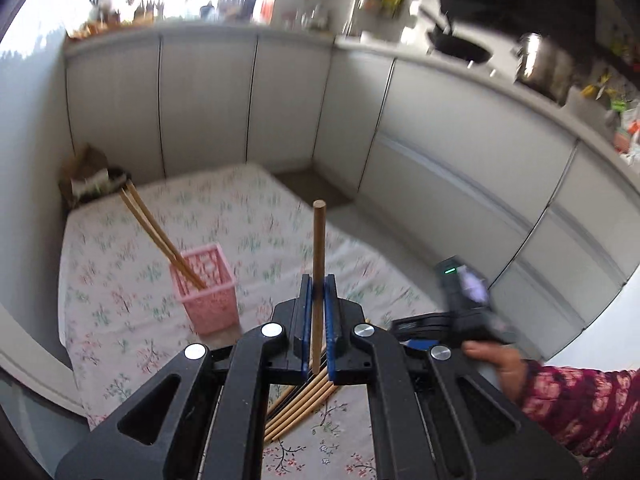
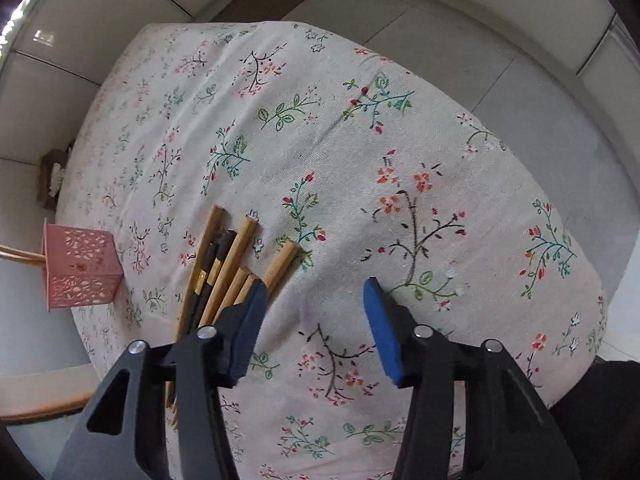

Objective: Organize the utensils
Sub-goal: 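Grasp a wooden chopstick with the left tool while the right tool grasps another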

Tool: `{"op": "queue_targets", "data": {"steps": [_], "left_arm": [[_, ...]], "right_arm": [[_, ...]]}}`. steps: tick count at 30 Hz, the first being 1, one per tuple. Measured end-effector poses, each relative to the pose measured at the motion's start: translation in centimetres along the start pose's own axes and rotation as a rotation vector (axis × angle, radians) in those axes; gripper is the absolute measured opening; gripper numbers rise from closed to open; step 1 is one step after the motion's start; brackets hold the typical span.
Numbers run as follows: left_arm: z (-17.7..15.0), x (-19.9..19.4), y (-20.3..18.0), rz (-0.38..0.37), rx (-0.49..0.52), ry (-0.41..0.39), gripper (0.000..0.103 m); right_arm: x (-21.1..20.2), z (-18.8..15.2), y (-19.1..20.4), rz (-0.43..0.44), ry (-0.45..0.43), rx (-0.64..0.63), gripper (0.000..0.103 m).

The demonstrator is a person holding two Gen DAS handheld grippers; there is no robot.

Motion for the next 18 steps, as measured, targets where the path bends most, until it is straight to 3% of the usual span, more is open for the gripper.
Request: {"op": "queue_targets", "data": {"steps": [5, 8, 12, 15, 18], "left_arm": [[1.5, -3.4, -0.4, -0.014, -0.006, -0.109, 0.005], [1.9, -4.8, -0.4, -0.024, -0.013, -0.146, 0.005], [1.9, -5.4, -0.2, -0.031, -0.028, -0.182, 0.005], [2.0, -6.0, 0.2, -0.034, -0.045, -0.184, 0.005], [1.6, -5.9, 0.6, -0.027, -0.063, -0.17, 0.005]], "right_arm": [[0.7, 0.3, 0.9, -0.044, 0.009, 0.056, 0.048], [1.1, 0.6, 1.3, -0.142, 0.0, 0.056, 0.047], [1.3, 1.2, 1.9, -0.259, -0.058, 0.013, 0.027], [1.1, 0.9, 2.1, -0.238, -0.064, -0.067, 0.019], [0.7, -0.1, 1.6, -0.099, -0.039, -0.101, 0.01]]}}
Point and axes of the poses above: each gripper's, at about its wrist camera, not at the fingertips, and x roughly the way its jaws point, y to its left, z to its top, the point moved 9 cm from there along x, roughly the way its jaws point, and after that the axes turned 12 degrees about z, right-handed, at the moved point
